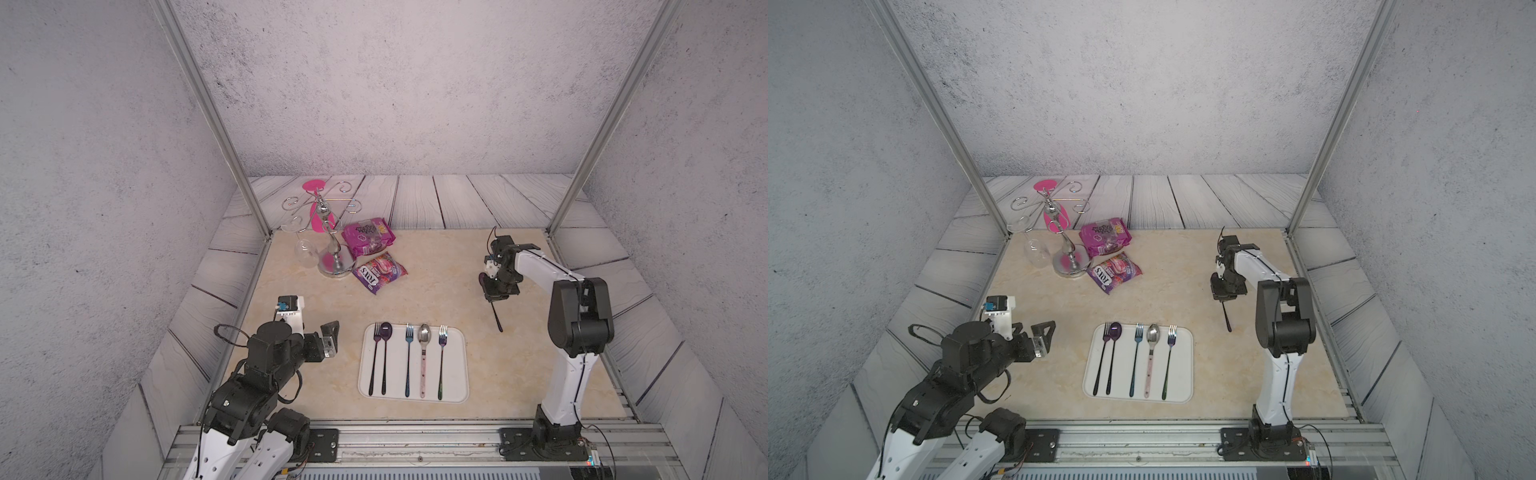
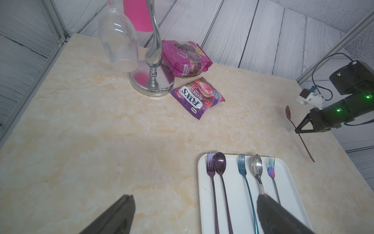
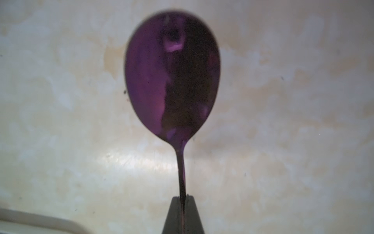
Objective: Set the spoon and fork side by side
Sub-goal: Pick up the spoon from the center of the board, then place the spoon on the tray.
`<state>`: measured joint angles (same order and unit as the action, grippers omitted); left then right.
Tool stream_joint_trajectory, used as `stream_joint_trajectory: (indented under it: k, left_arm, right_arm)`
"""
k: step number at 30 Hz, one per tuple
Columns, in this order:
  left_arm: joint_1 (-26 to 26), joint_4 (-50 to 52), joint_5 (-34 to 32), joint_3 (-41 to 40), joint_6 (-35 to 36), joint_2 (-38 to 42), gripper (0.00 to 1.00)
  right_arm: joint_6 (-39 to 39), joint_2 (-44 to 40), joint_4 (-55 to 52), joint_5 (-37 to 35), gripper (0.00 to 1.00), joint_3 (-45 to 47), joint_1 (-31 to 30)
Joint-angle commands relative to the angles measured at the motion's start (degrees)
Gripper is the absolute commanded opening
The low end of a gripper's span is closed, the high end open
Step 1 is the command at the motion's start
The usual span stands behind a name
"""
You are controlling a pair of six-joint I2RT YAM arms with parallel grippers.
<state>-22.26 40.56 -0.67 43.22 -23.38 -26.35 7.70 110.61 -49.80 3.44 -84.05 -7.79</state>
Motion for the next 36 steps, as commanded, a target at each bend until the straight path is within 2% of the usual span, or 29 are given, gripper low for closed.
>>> stream_joint_trajectory:
  k: [1,4,7,14,24,36]
  left_arm:
    - [0.2,0.3,0.0,-0.2,0.0,0.8,1.0]
    - [0.2,0.2,0.5,-0.2,0.1,0.8,1.0]
    - [0.2,-0.1,0.8,-0.3,0.1,0.8,1.0]
    - [0.2,-0.3,1.6,-0.4,0.2,1.2,1.0]
    - [0.2,0.0,1.8,-0.4,0.1,1.8,1.0]
    - [0.2,0.1,1.9,-0.4,0.1,1.7,1.0]
  right_arm:
    - [11.7,-7.9,1.3,1.6,0.0,5.4,-1.3]
    - [17.4,-14.3,1.5,0.7,0.0,12.2,-5.6]
    - [23.2,-19.5,1.0,0.4,0.0,17.5,-13.1]
    - [37.5,-25.6,2.1,-3.2,0.0,25.0,-27.4]
    - [44.8,-23.4,6.5,-4.9,0.0,28.1,-34.6]
    - [45.3,-19.8,8.8,-6.6,0.0,29.3,-36.0]
